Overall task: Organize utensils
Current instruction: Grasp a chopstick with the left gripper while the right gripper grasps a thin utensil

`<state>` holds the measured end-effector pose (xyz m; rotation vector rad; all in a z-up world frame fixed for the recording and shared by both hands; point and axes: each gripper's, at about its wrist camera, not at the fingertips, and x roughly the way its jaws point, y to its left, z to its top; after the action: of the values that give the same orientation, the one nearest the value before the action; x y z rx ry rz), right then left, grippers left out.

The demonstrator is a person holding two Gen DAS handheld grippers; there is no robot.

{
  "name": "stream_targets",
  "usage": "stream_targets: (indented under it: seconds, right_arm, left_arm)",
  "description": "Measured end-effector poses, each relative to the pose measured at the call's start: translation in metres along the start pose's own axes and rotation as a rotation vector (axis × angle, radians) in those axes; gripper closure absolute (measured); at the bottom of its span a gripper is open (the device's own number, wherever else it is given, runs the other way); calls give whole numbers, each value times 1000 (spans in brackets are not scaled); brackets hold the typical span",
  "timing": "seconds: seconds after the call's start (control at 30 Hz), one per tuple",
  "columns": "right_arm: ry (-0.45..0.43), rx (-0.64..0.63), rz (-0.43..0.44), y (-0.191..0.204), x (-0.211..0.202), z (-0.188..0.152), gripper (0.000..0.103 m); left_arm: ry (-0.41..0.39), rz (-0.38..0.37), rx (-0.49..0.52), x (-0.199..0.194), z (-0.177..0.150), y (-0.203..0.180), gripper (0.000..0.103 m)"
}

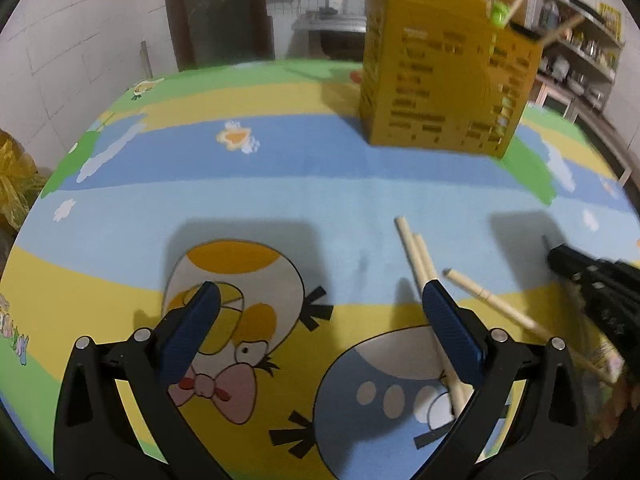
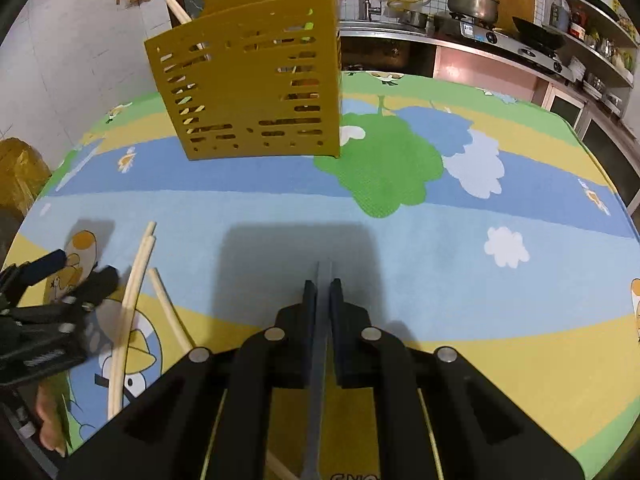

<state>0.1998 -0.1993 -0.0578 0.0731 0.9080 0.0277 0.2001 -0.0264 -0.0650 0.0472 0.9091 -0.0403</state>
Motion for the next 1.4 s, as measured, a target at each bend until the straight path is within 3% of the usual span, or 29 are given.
stream_targets:
  seconds: [0.2,0.57,1.2,1.3,1.4]
  right_arm:
    - [-7,-10,1,0,-1,-2,95]
    - [-10,2,18,-4,-1,-4,95]
    - [-6,34,23,-6,-3,-8,95]
    - [-2,41,22,-7,-3,-8,95]
    - [-1,45,18,-6,-3,-7,95]
  left_arm:
    - [28,8,-5,7,3,-1,5]
    - [-21,-36,-2,-5,2,-13,5]
    - [46,-22,18,9,6,-28,6]
    - [41,-32,29,7,7,-31,14]
    - [40,-57,57,4,10,-40,35]
